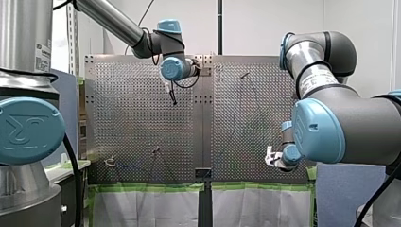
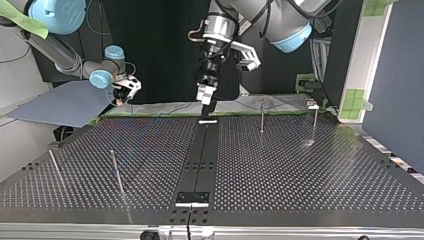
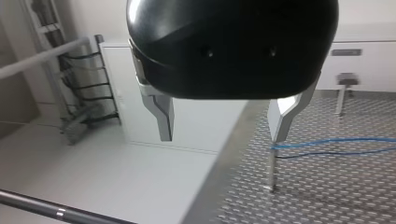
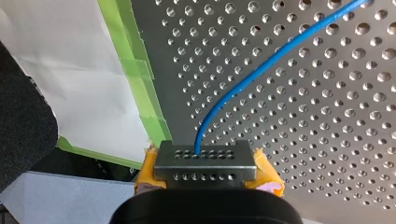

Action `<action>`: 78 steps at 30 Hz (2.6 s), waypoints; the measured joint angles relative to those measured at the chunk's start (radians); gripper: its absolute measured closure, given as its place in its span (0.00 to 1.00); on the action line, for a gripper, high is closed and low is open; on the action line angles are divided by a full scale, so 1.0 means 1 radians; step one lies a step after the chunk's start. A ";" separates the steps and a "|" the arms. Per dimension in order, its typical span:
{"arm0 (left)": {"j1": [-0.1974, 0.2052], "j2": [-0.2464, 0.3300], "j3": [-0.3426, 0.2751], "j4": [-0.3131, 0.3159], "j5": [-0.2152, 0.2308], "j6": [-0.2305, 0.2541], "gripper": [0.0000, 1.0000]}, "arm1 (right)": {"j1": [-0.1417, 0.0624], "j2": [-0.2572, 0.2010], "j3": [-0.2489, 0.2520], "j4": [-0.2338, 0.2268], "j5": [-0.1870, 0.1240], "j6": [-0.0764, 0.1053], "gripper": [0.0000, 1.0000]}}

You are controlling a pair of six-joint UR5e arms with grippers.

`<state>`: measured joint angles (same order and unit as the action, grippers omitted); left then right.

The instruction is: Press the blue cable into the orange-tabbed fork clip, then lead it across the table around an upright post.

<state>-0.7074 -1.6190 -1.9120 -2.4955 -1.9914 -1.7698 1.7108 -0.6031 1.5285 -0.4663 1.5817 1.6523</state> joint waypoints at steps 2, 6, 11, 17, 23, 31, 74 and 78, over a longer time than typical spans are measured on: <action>-0.002 -0.010 -0.016 0.003 -0.002 0.000 0.00 | 0.002 0.000 -0.001 0.001 0.000 -0.001 1.00; -0.006 -0.040 -0.054 0.006 -0.011 0.002 0.00 | 0.005 0.000 -0.002 0.002 0.000 -0.007 1.00; -0.008 -0.061 -0.098 0.007 -0.013 0.005 0.00 | 0.008 0.000 -0.002 0.007 0.000 -0.010 1.00; -0.008 -0.064 -0.149 0.007 -0.010 0.010 0.00 | 0.012 0.000 -0.002 0.013 0.000 -0.013 1.00; -0.008 -0.064 -0.204 0.007 -0.008 0.016 0.00 | 0.012 -0.002 -0.003 0.014 0.000 -0.015 1.00; -0.008 -0.063 -0.280 0.007 -0.009 0.016 0.00 | 0.013 -0.002 -0.003 0.014 0.000 -0.015 1.00; -0.008 -0.063 -0.312 0.007 -0.010 0.017 0.00 | 0.014 -0.002 -0.003 0.014 0.002 -0.017 1.00; -0.008 -0.063 -0.312 0.007 -0.010 0.016 0.00 | 0.014 -0.002 -0.003 0.014 0.002 -0.017 1.00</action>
<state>-0.7152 -1.6817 -2.2244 -2.4883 -2.0010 -1.7533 1.7250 -0.6054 1.5257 -0.4527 1.5832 1.6355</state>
